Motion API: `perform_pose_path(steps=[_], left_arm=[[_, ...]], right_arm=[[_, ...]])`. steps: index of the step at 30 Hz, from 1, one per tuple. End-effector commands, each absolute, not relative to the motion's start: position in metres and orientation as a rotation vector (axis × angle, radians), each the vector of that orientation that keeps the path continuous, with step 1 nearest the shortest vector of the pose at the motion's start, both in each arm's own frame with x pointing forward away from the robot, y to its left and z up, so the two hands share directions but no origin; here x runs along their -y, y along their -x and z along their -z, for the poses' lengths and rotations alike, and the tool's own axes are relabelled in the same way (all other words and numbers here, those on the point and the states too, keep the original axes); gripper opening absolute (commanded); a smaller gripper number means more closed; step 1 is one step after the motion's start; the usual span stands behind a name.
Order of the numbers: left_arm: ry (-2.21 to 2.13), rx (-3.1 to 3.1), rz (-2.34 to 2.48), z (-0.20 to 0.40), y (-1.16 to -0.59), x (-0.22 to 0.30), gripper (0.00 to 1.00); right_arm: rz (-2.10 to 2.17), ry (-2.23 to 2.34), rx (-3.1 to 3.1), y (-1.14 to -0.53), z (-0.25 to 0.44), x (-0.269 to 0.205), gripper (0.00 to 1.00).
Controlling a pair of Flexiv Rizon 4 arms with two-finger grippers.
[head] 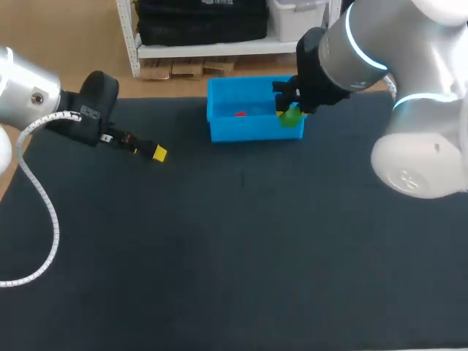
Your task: Use the left arm to pick the red cube and place it into the blue plastic box first, then use the right arm to grasp the green cube and put it into the same blue plastic box after the first action is fully finished.
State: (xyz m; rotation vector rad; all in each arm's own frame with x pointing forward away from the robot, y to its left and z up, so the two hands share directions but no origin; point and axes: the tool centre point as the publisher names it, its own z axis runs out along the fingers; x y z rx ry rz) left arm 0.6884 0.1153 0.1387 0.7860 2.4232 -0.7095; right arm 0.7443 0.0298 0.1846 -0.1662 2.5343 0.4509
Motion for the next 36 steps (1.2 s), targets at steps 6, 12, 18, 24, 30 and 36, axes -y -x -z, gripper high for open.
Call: perform_pose_path(steps=[6, 12, 18, 24, 30, 36], left_arm=[[-0.788, -2.415, 0.715, -0.138, -0.688, -0.117, 1.0], [-0.788, -2.415, 0.715, -0.138, -0.688, -0.117, 1.0], [-0.788, -2.415, 0.715, -0.138, -0.688, -0.117, 1.0], [-0.788, -2.415, 0.715, -0.138, -0.688, -0.117, 1.0], [-0.788, -2.415, 0.715, -0.138, -0.688, -0.117, 1.0], [-0.788, -2.415, 0.715, -0.138, -0.688, -0.117, 1.0]], right_arm=[[-0.464, 0.167, -2.474, -0.761, -0.182, -0.041, 0.0], [-0.463, 0.19, -2.48, -0.796, -0.177, -0.056, 0.0], [-0.407, 0.231, -2.49, -0.835, -0.169, -0.072, 0.0], [-0.393, 0.249, -2.49, -0.876, -0.157, -0.078, 0.0], [-0.433, 0.256, -2.5, -0.912, -0.136, -0.074, 0.0], [-0.429, 0.275, -2.486, -0.934, -0.122, -0.076, 0.0]])
